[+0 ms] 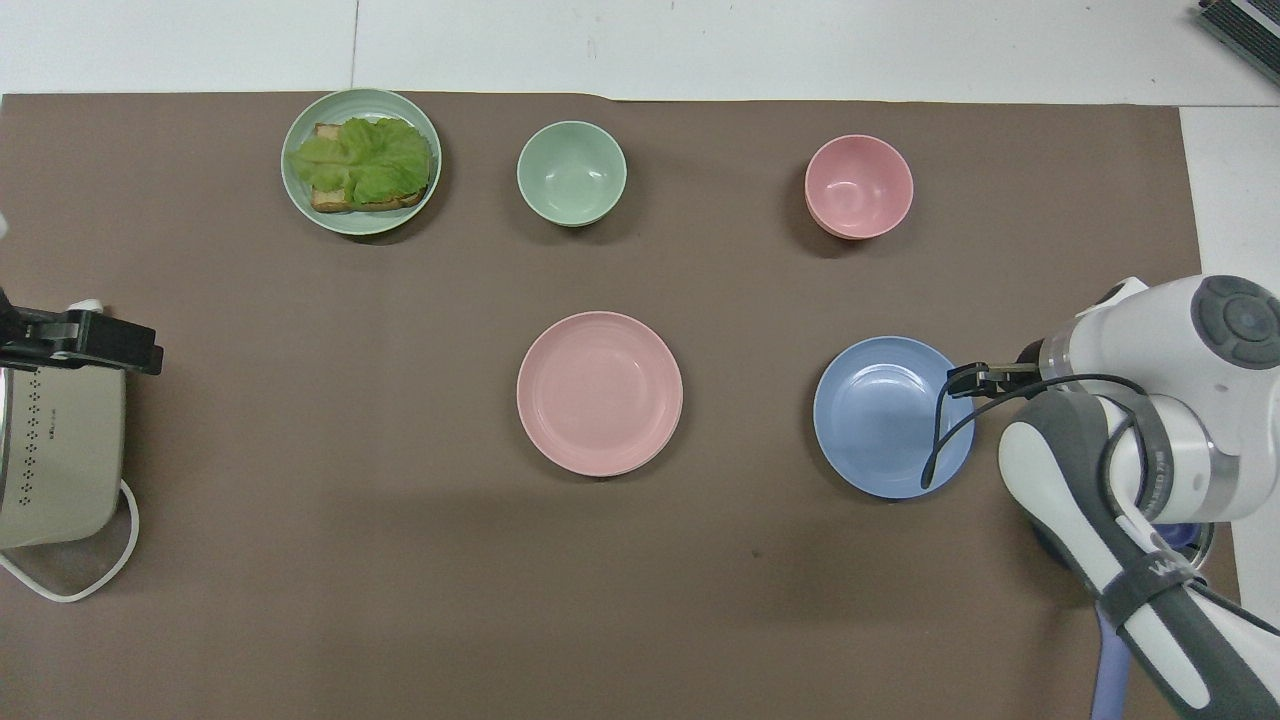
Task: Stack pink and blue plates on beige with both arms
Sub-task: 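Grasp the blue plate rim with the right gripper and lift it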
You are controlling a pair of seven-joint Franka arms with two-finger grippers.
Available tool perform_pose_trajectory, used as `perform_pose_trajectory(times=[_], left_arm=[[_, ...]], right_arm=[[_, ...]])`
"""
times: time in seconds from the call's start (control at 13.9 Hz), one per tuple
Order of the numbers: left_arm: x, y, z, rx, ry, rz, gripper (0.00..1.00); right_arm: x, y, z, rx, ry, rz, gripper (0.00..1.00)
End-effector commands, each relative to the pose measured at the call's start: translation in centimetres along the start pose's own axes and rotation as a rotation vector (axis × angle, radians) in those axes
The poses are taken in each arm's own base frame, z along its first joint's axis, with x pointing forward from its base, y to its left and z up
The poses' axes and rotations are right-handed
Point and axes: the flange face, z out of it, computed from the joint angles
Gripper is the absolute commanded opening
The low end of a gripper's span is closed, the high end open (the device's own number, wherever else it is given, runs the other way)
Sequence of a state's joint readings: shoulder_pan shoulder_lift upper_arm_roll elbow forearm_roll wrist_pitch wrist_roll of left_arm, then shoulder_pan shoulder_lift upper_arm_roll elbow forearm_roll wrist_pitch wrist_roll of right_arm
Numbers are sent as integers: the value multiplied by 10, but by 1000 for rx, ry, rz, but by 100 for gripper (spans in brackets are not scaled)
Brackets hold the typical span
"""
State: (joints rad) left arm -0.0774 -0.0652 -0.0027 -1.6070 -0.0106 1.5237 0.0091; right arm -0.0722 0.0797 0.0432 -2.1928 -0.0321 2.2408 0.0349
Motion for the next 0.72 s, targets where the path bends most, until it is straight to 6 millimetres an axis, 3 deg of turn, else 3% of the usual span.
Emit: perform_pose_trajectory(times=[0.0,0.07,0.43,0.5,0.58,0.65], left_arm=[[-6,-8,-8,11,-11,-1,100],[-8,-7,-9,11,-22,-1,100],[-14,-9,-19,6,0,-8,100],[-14,-9,-19,6,3,-10,100],[-13,-6,-19,7,3,4,100],[-14,-4,-21,9,4,-1,100]], right_arm=[[-13,2,21,13,7,-46,100],[-13,4,26,14,-2,-41,99],[-15,2,43,70,-31,-11,69],[-15,2,43,70,-29,-13,54],[-16,2,44,73,-32,-11,19],[-16,1,44,85,-32,-3,0]])
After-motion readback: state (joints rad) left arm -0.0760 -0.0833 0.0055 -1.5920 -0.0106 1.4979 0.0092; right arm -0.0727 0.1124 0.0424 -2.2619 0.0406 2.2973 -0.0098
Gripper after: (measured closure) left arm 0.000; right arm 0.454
